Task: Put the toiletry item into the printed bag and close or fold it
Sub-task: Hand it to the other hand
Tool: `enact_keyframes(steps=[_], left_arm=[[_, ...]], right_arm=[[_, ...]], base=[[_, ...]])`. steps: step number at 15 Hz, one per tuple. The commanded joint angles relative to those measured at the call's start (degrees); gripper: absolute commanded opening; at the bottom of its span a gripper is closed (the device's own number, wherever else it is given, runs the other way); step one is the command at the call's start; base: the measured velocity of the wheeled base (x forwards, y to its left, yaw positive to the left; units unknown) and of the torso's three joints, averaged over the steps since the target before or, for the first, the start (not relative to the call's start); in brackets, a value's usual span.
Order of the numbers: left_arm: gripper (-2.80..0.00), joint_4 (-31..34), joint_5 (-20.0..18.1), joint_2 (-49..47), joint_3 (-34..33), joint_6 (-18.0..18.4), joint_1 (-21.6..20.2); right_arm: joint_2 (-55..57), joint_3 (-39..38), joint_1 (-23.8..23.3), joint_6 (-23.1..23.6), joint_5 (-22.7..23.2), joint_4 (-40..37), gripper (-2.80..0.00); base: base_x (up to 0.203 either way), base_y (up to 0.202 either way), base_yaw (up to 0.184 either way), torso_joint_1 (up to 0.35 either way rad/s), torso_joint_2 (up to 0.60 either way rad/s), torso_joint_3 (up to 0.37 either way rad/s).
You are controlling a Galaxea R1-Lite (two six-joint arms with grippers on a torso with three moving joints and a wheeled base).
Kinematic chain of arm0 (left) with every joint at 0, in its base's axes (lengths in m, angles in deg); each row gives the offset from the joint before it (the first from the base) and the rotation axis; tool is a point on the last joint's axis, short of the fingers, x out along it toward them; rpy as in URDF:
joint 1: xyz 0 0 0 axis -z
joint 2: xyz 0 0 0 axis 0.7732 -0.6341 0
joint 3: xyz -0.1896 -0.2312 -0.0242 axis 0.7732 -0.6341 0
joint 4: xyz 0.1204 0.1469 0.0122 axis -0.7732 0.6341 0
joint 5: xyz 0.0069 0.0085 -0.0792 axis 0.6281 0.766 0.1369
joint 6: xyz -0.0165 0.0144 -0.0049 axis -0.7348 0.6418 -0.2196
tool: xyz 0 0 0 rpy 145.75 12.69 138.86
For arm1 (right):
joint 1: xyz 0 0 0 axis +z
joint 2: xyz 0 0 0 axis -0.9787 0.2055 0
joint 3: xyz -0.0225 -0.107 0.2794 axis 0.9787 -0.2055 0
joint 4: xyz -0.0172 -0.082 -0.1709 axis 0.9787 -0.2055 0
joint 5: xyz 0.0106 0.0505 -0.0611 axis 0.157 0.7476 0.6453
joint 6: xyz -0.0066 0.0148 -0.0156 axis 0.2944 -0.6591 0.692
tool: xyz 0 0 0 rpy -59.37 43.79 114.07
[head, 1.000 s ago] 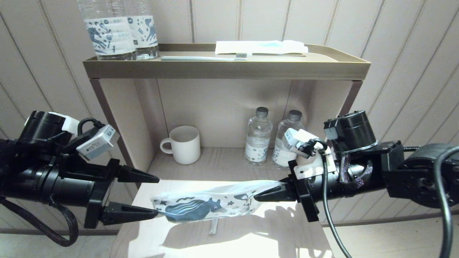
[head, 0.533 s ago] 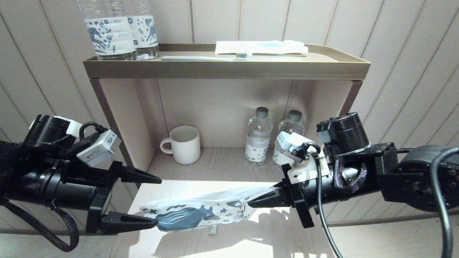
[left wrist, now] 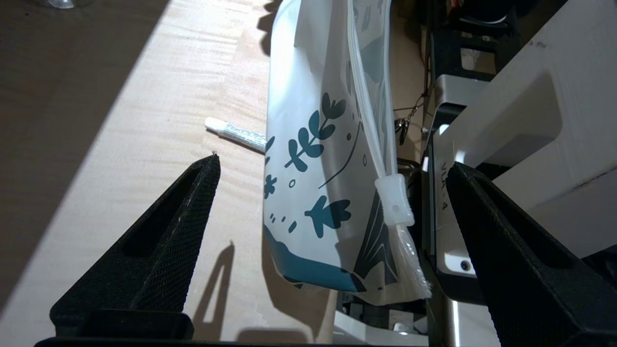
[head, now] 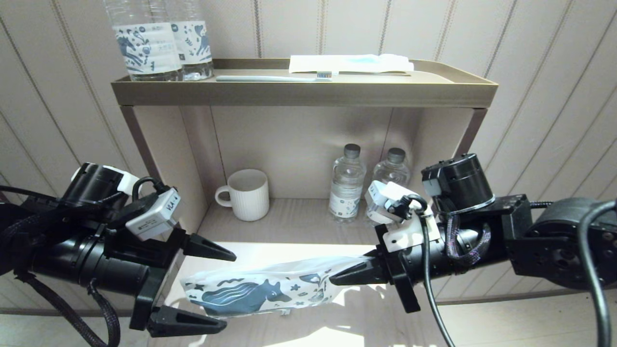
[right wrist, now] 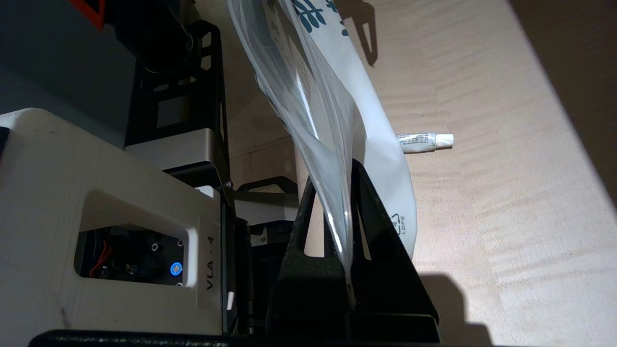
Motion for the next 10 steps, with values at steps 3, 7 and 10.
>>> enact_keyframes(steps=[3, 7, 10], left_arm=[[0.00, 0.1, -0.3, -1.5, -0.2, 0.3, 0.5], [0.00, 0.0, -0.2, -1.7, -0.9, 1.9, 0.7], [0.00, -0.8, 3.0, -2.1, -2.5, 4.8, 1.1]], right_arm=[[0.2, 0.1, 0.3, 0.1, 0.3, 0.1, -2.80], [0.3, 0.0, 0.4, 0.1, 0.3, 0.1, -2.80], [0.4, 0.2, 0.4, 0.1, 0.2, 0.1, -2.80]], base=[[0.000, 0.000, 0.000, 0.000, 0.00, 0.000], [0.000, 0.000, 0.000, 0.000, 0.00, 0.000], [0.000, 0.000, 0.000, 0.000, 0.00, 0.000]])
